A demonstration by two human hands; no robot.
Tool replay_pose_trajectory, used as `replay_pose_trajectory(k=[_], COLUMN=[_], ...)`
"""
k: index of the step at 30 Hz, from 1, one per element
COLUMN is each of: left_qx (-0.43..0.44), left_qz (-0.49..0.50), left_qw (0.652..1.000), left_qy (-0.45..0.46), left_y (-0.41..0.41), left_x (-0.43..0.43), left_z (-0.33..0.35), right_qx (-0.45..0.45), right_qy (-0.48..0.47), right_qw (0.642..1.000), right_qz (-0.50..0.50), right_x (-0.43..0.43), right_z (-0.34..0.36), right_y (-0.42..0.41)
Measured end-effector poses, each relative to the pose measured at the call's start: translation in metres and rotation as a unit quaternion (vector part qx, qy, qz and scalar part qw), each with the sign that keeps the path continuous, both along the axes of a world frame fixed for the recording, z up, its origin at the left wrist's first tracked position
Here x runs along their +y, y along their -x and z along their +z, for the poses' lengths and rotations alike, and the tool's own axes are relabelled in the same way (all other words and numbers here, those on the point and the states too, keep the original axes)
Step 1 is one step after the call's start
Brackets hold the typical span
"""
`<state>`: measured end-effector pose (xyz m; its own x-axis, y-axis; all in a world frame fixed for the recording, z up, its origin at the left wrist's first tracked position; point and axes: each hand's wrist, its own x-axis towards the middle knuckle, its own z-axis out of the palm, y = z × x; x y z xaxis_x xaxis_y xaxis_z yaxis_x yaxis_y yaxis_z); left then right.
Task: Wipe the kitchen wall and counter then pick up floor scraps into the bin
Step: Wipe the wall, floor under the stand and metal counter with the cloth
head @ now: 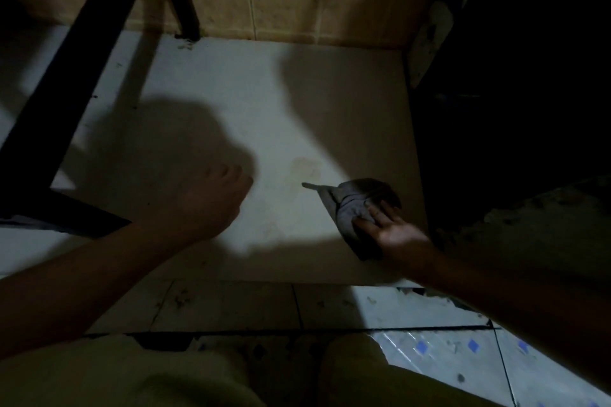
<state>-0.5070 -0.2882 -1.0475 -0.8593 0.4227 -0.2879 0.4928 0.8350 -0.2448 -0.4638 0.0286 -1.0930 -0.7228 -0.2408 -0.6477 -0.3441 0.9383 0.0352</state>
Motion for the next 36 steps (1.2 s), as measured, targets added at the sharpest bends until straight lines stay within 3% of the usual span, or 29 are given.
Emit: replay_pose_trajectory(k=[9, 15, 21, 25, 31, 36], left_qx=[0.000, -0.010, -0.023, -0.034, -0.068, -0.042], left_qz=[-0.023, -0.013, 0.033, 0.048, 0.083, 0.105], left_qw=[1.000, 0.999, 0.999, 0.997, 0.994, 0.993], left_qy=[-0.015, -0.040, -0.027, -0.053, -0.017, -0.034], left_y=[0.004, 0.004, -0.004, -0.018, -0.031, -0.041], left_x=[0.013, 0.011, -0.009, -0.031, -0.055, -0.069], left_z=[-0.008, -0.007, -0.001, 0.001, 0.008, 0.016], right_qx=[0.088, 0.158, 0.081, 0.060, 0.053, 0.025], right_qy=[0.014, 0.114, 0.140, 0.196, 0.202, 0.222], right_qw=[0.975, 0.950, 0.977, 0.976, 0.978, 0.971], right_qz=[-0.204, -0.245, -0.138, -0.071, 0.018, 0.087], right_x=[-0.003, -0.020, -0.048, -0.076, -0.115, -0.155], right_z=[-0.004, -0.005, -0.004, -0.004, -0.014, -0.021], right_y=[-0.037, -0.048, -0.052, -0.042, -0.028, -0.018])
